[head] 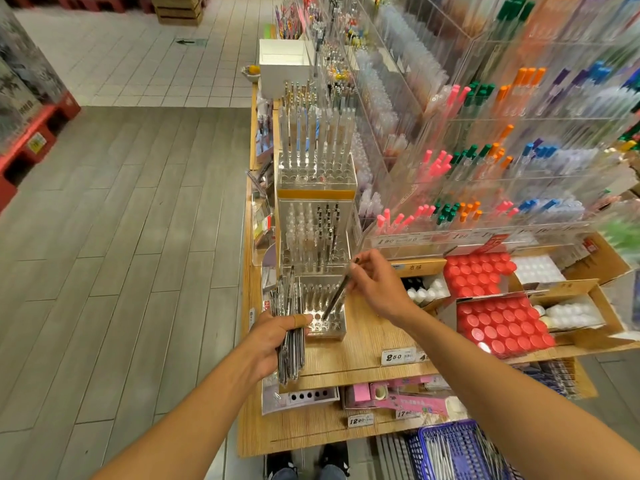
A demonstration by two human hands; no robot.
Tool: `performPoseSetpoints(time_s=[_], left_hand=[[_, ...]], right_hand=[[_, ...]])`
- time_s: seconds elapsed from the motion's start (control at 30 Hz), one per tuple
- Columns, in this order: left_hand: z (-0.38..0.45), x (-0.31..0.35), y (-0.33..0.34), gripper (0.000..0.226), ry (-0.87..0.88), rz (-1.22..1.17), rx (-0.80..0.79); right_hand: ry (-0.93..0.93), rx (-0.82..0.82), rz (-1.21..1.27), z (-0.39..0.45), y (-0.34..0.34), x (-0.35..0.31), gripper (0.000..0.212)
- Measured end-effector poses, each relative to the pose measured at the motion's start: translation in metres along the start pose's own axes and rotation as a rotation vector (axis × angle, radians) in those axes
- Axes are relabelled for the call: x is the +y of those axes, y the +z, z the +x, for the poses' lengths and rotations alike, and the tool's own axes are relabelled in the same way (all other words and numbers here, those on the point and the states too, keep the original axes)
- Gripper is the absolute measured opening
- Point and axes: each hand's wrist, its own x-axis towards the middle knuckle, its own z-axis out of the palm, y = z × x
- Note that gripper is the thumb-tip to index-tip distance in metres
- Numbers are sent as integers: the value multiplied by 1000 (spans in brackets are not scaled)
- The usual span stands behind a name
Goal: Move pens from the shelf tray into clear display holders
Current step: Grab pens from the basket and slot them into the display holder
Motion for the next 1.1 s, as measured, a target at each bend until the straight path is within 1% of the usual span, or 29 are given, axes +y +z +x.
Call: performPoseSetpoints(time_s=[0.1,0.23,0.37,0.47,0.53,0.63,0.7,0.77,0.83,0.93,1.0,1.07,1.1], left_hand=[[0,1,-6,85,-3,-19,-11],[-3,2,-10,85,-5,-37,-23],[-5,4,-10,84,-6,-44,-43],[-5,5,-11,76,1,-50,-40],[-5,4,-11,75,-2,-46,-36],[-6,5,-10,79,-3,-41,-38],[-7,5,-9,81,-2,-40,-40],[-7,5,-8,82,-5,-36,-40],[-6,4,-6,77,-4,-36,-35],[-6,4,-3,68,-3,-10,-21],[-6,3,-2,67,3,12,-14],[-6,2,-2,71,10,31,-12],[-6,1,-2,73,15,36,-14]], right_hand=[[-97,-20,-296,2,3,11,5],[-123,-83,-502,7,11,29,7],[-121,-101,-551,11,17,39,9],[-153,-98,-632,15,21,44,11],[-186,-87,-705,17,23,49,5],[-180,-51,-772,17,24,52,16],[-183,-44,-800,17,24,50,18],[-222,-73,-862,14,24,50,17],[-247,-93,-911,11,25,53,19],[-189,-74,-923,8,25,52,23],[-173,-84,-944,9,27,49,24],[-151,-38,-884,9,30,42,19],[-122,6,-792,9,32,36,14]])
